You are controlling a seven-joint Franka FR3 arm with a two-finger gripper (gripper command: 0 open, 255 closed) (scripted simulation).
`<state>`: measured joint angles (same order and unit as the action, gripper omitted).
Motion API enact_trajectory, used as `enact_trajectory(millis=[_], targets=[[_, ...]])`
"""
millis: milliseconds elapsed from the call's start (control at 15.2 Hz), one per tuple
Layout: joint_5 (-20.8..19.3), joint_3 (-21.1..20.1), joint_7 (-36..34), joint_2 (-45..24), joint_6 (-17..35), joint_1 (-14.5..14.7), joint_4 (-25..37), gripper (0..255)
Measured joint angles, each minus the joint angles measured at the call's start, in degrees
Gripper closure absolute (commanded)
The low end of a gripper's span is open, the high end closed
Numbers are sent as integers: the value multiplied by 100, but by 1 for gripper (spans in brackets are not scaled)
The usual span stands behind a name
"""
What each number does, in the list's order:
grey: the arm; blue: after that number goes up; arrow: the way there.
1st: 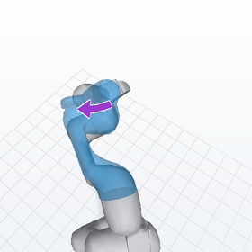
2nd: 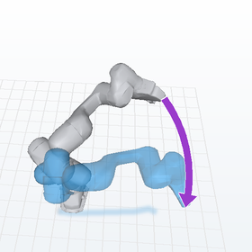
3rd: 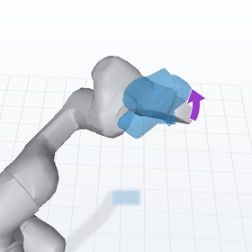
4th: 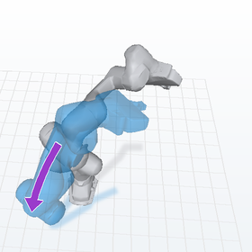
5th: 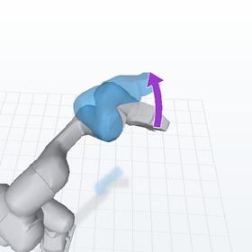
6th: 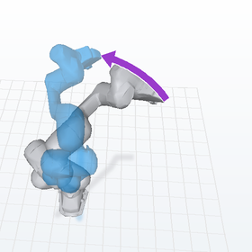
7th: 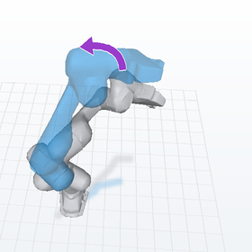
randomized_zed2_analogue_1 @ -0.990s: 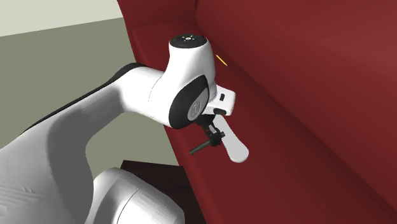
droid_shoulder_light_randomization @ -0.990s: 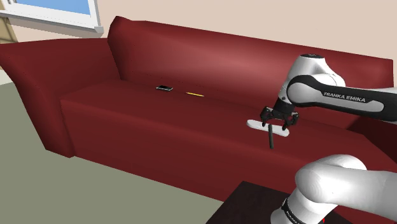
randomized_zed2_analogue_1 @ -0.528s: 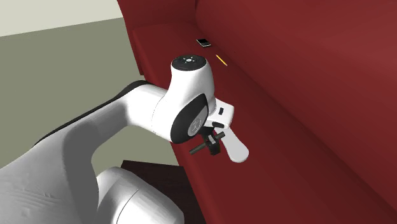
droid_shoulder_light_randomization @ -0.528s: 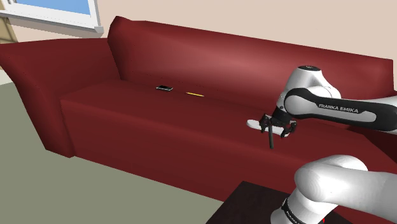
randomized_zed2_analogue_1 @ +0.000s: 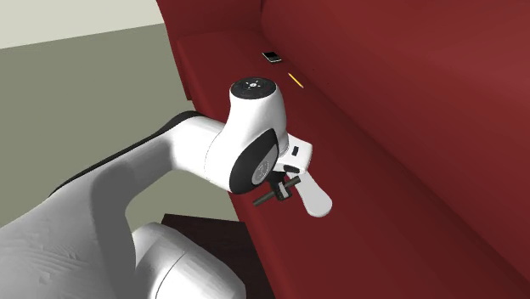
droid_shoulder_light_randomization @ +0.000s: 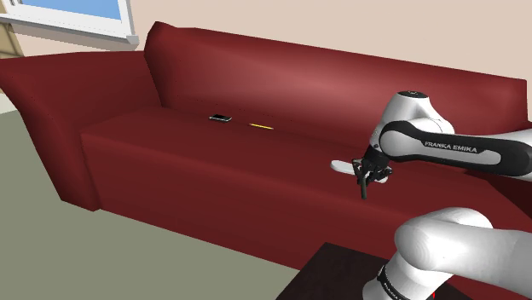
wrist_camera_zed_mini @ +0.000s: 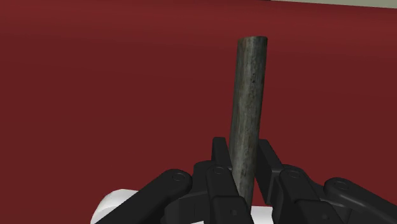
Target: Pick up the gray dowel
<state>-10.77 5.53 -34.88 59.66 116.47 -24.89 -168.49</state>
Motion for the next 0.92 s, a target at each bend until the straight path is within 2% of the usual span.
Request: enact_trajectory(millis=[330, 924], targets=[[8, -7, -1, 1, -36, 6, 33, 255], [103, -73, 51, 98, -723, 57, 627, 255]])
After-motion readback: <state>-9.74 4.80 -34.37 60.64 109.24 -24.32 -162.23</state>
